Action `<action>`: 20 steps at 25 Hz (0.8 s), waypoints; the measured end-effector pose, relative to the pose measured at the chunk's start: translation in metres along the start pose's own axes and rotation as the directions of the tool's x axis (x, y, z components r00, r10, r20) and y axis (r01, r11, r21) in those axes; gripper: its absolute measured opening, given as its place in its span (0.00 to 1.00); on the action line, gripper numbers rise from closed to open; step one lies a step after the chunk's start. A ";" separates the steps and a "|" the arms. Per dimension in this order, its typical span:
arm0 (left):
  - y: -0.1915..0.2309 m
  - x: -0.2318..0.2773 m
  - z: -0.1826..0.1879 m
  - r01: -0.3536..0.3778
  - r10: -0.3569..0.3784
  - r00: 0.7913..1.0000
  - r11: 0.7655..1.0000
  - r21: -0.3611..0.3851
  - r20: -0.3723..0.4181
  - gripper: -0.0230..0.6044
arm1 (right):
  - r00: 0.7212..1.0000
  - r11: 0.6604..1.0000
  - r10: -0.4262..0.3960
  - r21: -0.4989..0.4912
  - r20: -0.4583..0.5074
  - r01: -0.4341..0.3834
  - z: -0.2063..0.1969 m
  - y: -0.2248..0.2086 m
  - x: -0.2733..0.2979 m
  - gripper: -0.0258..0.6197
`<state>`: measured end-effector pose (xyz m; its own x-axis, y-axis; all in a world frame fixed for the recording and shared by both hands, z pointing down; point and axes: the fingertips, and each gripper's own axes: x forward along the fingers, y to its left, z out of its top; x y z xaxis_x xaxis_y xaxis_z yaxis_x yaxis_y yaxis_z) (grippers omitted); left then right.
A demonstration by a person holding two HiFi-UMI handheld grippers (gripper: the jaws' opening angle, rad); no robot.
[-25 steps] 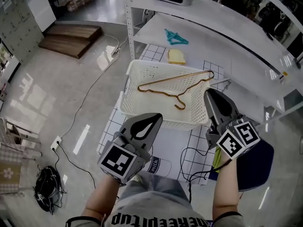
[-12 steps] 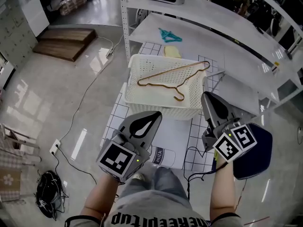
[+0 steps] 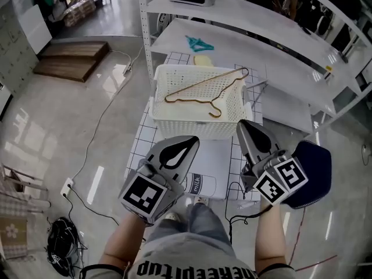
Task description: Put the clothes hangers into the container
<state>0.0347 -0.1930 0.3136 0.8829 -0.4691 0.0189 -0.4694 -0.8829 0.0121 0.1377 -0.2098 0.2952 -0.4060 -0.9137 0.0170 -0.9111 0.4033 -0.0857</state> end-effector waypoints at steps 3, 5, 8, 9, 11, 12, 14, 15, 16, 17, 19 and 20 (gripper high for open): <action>-0.004 -0.005 0.003 0.014 -0.016 0.999 0.999 0.033 0.031 0.06 | 1.000 1.000 0.000 -0.001 -0.003 0.000 -0.003 0.012 -0.006 0.03; -0.007 -0.008 0.004 0.024 -0.025 0.999 0.999 0.037 0.037 0.06 | 1.000 1.000 -0.001 0.000 -0.003 0.001 -0.005 0.019 -0.010 0.03; -0.011 -0.013 0.005 0.036 -0.037 0.999 0.999 0.036 0.038 0.06 | 1.000 1.000 0.000 0.007 -0.002 0.000 -0.007 0.029 -0.016 0.03; -0.013 -0.014 0.005 0.040 -0.041 0.998 0.999 0.036 0.037 0.06 | 1.000 1.000 0.001 0.012 -0.001 -0.001 -0.008 0.032 -0.018 0.03; -0.015 -0.016 0.005 0.048 -0.050 0.998 0.998 0.037 0.036 0.06 | 1.000 1.000 0.002 0.023 0.002 -0.002 -0.011 0.038 -0.021 0.03; -0.016 -0.017 0.005 0.052 -0.053 0.998 0.998 0.038 0.035 0.06 | 1.000 1.000 0.002 0.028 0.003 -0.002 -0.012 0.041 -0.023 0.03; -0.018 -0.020 0.005 0.058 -0.059 0.998 0.998 0.039 0.035 0.06 | 1.000 0.999 0.002 0.034 0.001 -0.002 -0.015 0.047 -0.025 0.03; -0.019 -0.022 0.005 0.061 -0.062 0.997 0.997 0.039 0.036 0.06 | 1.000 0.999 0.003 0.035 -0.001 -0.003 -0.017 0.050 -0.027 0.03; -0.020 -0.023 0.005 0.063 -0.065 0.997 0.997 0.039 0.036 0.06 | 1.000 0.999 0.004 0.036 -0.003 -0.003 -0.018 0.053 -0.028 0.03; -0.021 -0.024 0.006 0.066 -0.068 0.997 0.997 0.040 0.037 0.06 | 1.000 0.999 0.005 0.038 -0.005 -0.005 -0.019 0.055 -0.029 0.03; -0.023 -0.026 0.006 0.072 -0.074 0.997 0.996 0.044 0.038 0.06 | 1.000 0.999 0.008 0.043 -0.006 -0.008 -0.021 0.060 -0.030 0.03; -0.024 -0.026 0.007 0.076 -0.078 0.996 0.996 0.047 0.039 0.06 | 1.000 0.999 0.010 0.046 -0.005 -0.010 -0.022 0.062 -0.031 0.03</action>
<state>0.0230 -0.1594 0.3062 0.9166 -0.3992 -0.0214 -0.3997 -0.9160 -0.0331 0.0919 -0.1553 0.3117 -0.4152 -0.9095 0.0211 -0.9029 0.4092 -0.1316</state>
